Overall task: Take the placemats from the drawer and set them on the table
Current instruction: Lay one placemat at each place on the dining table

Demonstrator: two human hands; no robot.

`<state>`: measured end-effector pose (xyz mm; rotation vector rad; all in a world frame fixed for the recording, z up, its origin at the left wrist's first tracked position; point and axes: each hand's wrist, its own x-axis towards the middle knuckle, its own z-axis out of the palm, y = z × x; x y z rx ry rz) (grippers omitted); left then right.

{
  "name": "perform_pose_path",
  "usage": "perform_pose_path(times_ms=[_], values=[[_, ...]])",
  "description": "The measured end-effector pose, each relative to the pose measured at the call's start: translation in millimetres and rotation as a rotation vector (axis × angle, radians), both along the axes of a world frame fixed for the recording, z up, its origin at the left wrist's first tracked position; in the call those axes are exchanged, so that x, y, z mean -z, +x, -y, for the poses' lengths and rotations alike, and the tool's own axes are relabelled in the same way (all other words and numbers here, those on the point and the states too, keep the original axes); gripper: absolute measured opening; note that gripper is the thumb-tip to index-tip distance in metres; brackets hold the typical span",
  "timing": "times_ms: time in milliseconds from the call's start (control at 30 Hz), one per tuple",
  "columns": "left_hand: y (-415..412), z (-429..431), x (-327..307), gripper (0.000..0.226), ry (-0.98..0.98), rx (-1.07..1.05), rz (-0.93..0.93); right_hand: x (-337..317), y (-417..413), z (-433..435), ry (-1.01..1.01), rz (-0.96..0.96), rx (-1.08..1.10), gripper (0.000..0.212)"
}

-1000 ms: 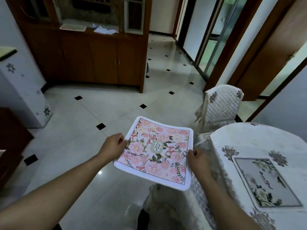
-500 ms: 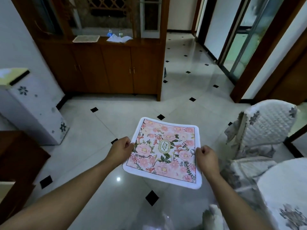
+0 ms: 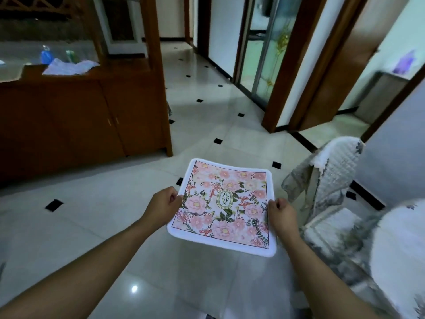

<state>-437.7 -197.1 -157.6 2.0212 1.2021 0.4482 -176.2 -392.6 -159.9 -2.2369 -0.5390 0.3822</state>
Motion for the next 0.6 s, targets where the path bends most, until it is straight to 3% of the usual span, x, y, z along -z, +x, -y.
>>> perform_pose_path(times_ms=[333, 600], values=[[206.2, -112.3, 2.7, 0.028, -0.001, 0.331, 0.009, -2.7, 114.2, -33.2, 0.064, -0.027, 0.37, 0.029], [386.2, -183.8, -9.1, 0.03, 0.019, 0.431, 0.018, -0.6, 265.2, -92.3, 0.137, -0.05, 0.468, 0.03]])
